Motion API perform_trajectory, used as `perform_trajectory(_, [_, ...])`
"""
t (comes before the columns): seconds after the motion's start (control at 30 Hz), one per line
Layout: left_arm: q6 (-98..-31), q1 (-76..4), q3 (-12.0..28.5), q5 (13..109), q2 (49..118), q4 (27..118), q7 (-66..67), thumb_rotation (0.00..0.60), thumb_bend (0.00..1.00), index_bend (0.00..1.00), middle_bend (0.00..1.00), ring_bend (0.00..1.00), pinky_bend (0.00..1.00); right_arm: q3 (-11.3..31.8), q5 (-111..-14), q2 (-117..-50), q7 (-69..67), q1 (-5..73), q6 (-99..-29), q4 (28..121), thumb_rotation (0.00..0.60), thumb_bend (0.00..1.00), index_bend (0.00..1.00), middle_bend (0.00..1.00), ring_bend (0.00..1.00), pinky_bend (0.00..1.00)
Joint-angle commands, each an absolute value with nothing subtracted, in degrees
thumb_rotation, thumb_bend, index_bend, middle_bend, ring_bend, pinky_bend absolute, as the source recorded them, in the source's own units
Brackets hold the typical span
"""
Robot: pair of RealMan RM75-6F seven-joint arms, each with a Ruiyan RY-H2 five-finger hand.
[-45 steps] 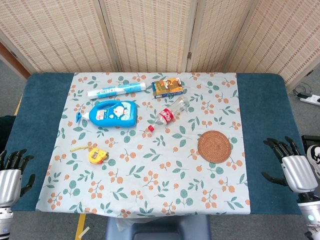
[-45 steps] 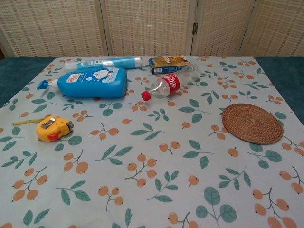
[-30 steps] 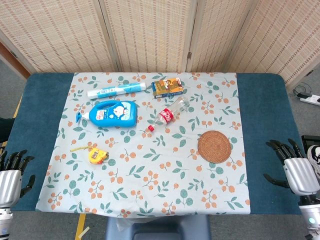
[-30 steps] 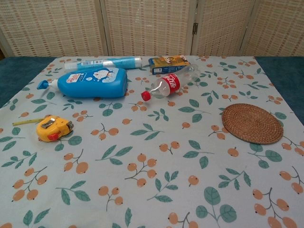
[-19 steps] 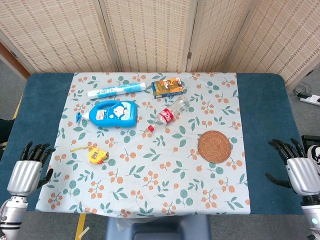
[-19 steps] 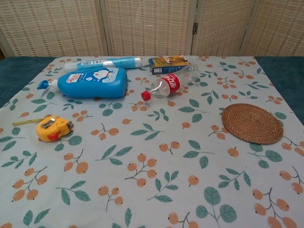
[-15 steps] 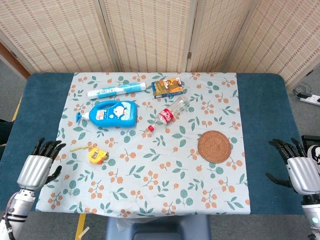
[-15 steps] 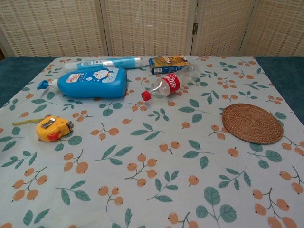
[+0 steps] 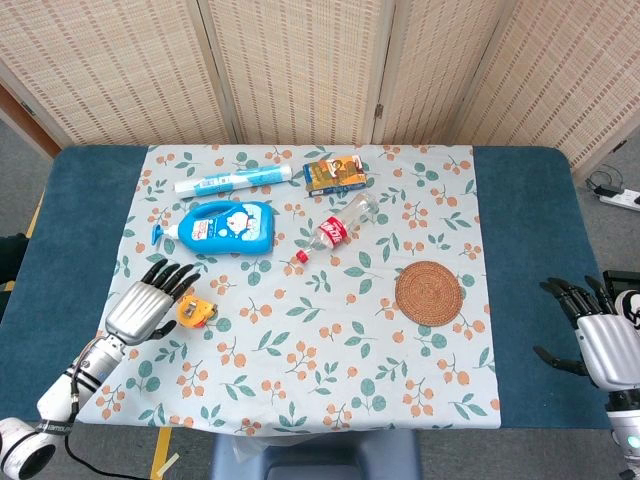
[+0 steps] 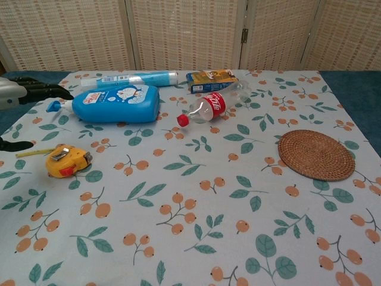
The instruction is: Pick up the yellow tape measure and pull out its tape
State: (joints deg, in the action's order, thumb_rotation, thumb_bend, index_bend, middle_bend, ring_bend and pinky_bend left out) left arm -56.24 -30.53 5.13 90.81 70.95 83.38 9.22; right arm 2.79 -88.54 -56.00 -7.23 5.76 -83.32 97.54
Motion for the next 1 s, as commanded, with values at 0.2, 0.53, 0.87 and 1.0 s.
perform_trajectory(0.2, [-50.5,-34.5,3.7,88.7,75.1,77.3,8.5,0.6,0.37,0.08,0.06,0.09,0.0,2.6,-88.1,-55.9,-7.3,5.4,-83.4,97.5,0.6,0.2,0.19,0.18,0.18,0.02])
perform_trajectory(0.53, [-48.2,-35.2,1.4,86.8,76.6,75.2,8.7,0.6,0.37,0.11,0.06,0.09,0.0,2.5,-88.0,-56.1,-7.0,5.5,-82.9,97.6,0.6,0.2,0.19,0.18,0.18,0.02])
perform_trajectory(0.87, [-47.7,-36.1,0.3,86.3,80.2,69.5,5.6,0.6,0.37,0.18,0.12,0.13,0.0,2.5,-87.6,-56.1,-6.7,5.4,-82.8,97.8,0.6,0.2,0.19,0.18,0.18,0.02])
perform_trajectory(1.0, [-48.1,-36.3,-0.1,86.6,81.0,68.2,4.4,0.6,0.37,0.2,0.15,0.15,0.0,2.5,-87.4,-56.2,-6.6,5.3,-82.7,97.8,0.6,0.2,0.19,0.18,0.18,0.02])
